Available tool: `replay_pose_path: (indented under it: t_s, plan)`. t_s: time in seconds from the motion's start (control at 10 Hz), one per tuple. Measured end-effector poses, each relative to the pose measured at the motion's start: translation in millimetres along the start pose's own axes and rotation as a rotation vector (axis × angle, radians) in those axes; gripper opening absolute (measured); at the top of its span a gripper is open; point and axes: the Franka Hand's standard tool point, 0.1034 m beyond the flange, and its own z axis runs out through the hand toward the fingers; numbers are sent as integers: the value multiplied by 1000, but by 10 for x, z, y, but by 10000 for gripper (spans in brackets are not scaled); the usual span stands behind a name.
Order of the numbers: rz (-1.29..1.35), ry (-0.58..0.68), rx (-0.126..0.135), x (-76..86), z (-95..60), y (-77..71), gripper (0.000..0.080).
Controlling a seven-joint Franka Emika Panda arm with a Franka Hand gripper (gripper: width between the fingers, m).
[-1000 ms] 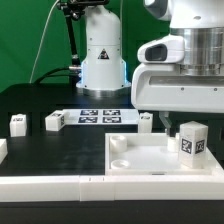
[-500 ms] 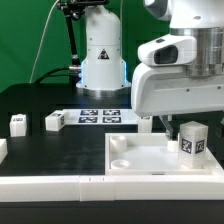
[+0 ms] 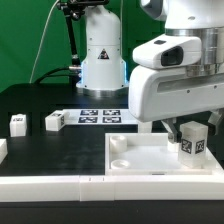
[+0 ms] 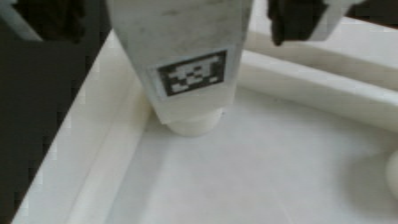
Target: Assemble one leg
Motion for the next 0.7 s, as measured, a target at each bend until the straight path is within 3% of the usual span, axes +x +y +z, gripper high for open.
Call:
replay_pose_path:
  t_s: [0.1, 0.2, 0.5, 0.7]
  plan:
    - [0, 0, 0, 0, -1, 2, 388]
    - [5, 0, 0, 0, 0, 2, 291]
    - [34, 0, 0, 0, 0, 2, 291]
    - [335, -1, 1, -1, -4, -5, 291]
